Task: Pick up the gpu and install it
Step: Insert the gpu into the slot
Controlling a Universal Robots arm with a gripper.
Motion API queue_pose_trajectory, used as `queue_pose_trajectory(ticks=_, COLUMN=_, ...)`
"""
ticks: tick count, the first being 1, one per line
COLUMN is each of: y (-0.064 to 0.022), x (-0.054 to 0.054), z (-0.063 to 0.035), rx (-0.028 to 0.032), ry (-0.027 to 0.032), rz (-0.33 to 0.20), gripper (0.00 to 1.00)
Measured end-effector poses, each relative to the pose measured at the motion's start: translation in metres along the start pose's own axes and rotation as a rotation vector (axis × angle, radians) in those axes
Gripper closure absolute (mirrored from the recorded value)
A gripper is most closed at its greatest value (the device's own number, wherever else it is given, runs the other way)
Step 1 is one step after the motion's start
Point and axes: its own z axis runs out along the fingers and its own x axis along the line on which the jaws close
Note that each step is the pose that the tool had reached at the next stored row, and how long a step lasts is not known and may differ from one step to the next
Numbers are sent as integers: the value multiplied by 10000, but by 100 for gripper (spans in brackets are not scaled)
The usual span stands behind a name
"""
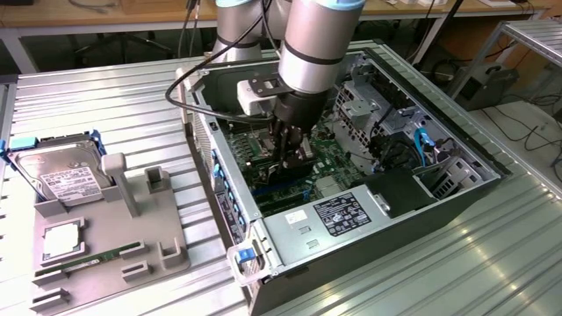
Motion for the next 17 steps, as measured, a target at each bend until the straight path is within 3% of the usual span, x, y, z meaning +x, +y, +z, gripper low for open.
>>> queue_pose_trajectory(ticks=2, y=4, x=0, z=-103, rx=1, ry=13, rz=-6, gripper=66)
queue_pose_trajectory(ticks=4, y=10, x=-5, z=-122, rx=2, ry=31, rz=-8, gripper=67)
queue_pose_trajectory(ticks=7, y=38, x=-33, z=-123, rx=3, ry=79, rz=-11, gripper=87)
queue_pose_trajectory(ticks=11, y=112, x=-141, z=-76, rx=26, ry=170, rz=-18, gripper=89)
queue_pose_trajectory(ticks=15, y=115, x=-150, z=-30, rx=30, ry=241, rz=-34, gripper=89)
queue_pose_trajectory(ticks=17, y=114, x=-150, z=2, rx=32, ry=315, rz=-42, gripper=89)
